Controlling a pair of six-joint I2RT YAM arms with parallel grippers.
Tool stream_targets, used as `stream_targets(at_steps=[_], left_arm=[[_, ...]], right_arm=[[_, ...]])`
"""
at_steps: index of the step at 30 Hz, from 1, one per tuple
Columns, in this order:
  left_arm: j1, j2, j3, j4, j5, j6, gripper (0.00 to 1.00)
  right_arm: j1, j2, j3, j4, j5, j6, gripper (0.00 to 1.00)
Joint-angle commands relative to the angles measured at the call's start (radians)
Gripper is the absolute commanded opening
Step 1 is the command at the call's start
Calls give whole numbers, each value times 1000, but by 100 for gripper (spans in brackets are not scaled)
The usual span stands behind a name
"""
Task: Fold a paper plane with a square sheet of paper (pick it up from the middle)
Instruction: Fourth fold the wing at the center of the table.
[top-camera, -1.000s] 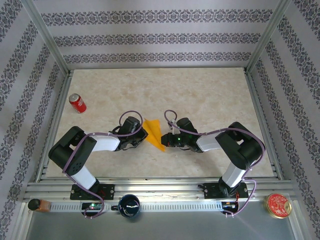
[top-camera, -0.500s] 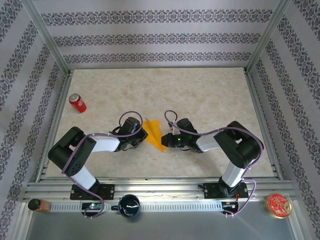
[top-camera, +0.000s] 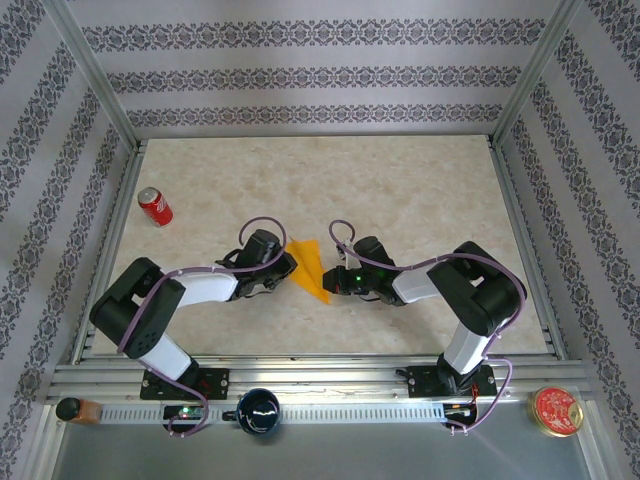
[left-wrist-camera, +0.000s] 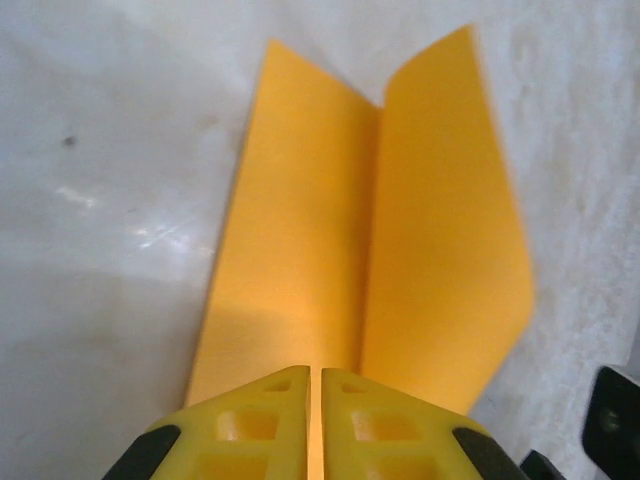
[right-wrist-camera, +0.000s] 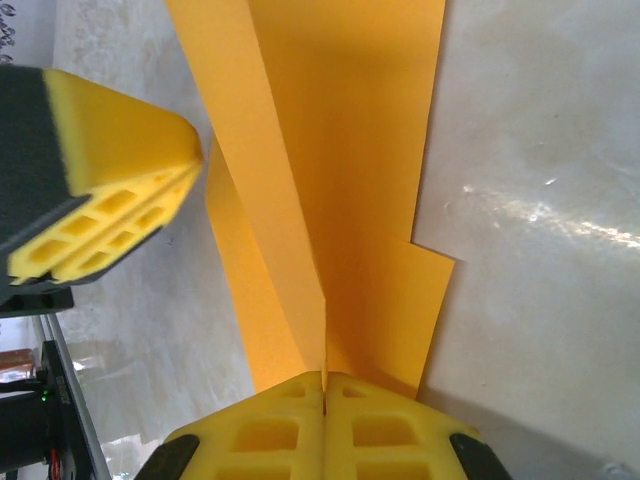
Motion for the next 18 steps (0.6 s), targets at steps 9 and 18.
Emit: stream_targets(at_steps=[9,18], left_arm=[[-8,64,118,45,164,169,4],[-8,141,139,96,192,156,4]], right_arm=[[-5,56,-5,-37,10,11,0],[-9,53,-16,-33,19,19,0]])
